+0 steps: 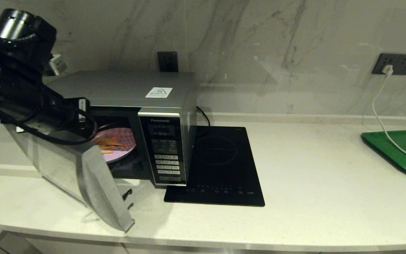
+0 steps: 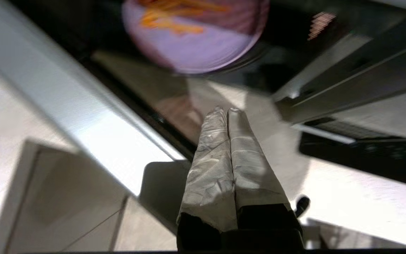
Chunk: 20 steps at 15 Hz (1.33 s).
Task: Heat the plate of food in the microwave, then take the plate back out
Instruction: Open the microwave oven
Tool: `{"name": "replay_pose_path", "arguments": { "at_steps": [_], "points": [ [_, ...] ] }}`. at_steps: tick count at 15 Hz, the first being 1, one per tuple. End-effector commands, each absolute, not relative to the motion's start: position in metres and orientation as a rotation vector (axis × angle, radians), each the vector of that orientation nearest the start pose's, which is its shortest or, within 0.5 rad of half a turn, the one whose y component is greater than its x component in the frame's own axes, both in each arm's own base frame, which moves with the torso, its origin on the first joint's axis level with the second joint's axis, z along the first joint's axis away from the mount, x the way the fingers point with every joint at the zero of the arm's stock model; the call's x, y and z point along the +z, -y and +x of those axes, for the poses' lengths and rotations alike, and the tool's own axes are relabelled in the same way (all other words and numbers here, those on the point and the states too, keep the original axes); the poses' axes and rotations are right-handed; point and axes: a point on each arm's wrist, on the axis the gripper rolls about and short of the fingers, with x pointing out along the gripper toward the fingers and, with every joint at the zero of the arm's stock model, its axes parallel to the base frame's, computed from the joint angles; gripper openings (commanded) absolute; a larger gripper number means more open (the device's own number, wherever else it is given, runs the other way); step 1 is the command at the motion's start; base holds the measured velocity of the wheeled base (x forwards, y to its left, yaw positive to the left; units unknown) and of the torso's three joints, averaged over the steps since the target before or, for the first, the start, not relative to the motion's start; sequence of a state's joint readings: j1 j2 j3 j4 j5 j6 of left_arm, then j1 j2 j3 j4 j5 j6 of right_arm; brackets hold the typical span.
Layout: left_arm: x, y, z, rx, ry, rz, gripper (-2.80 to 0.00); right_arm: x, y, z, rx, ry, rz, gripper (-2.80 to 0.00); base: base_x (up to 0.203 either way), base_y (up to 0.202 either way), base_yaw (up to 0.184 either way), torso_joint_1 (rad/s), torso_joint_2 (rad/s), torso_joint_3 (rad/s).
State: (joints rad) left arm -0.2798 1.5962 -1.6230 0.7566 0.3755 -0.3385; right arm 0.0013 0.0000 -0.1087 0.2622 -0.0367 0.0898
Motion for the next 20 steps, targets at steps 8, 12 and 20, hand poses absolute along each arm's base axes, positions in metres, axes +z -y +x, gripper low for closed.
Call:
{"name": "replay_pose_path", "arguments": {
  "at_steps": [8, 12, 20],
  "points": [
    [0.325, -0.001, 0.160, 0.404, -0.646, -0.069, -2.80, 0.078, 0.001, -0.033, -0.042, -0.153, 0.087, -2.80, 0.000, 0.000, 0.000, 0.000, 0.00, 0.000],
    [0.339, 0.012, 0.141, 0.276, -0.573, -0.072, -2.80, 0.078, 0.001, -0.033, -0.042, -0.153, 0.087, -2.80, 0.000, 0.000, 0.000, 0.000, 0.00, 0.000],
    [0.299, -0.001, 0.161, 0.355, -0.740, -0.157, -2.80, 0.078, 0.001, -0.033, -0.042, -0.153, 0.087, -2.80, 0.000, 0.000, 0.000, 0.000, 0.00, 0.000]
  ]
}}
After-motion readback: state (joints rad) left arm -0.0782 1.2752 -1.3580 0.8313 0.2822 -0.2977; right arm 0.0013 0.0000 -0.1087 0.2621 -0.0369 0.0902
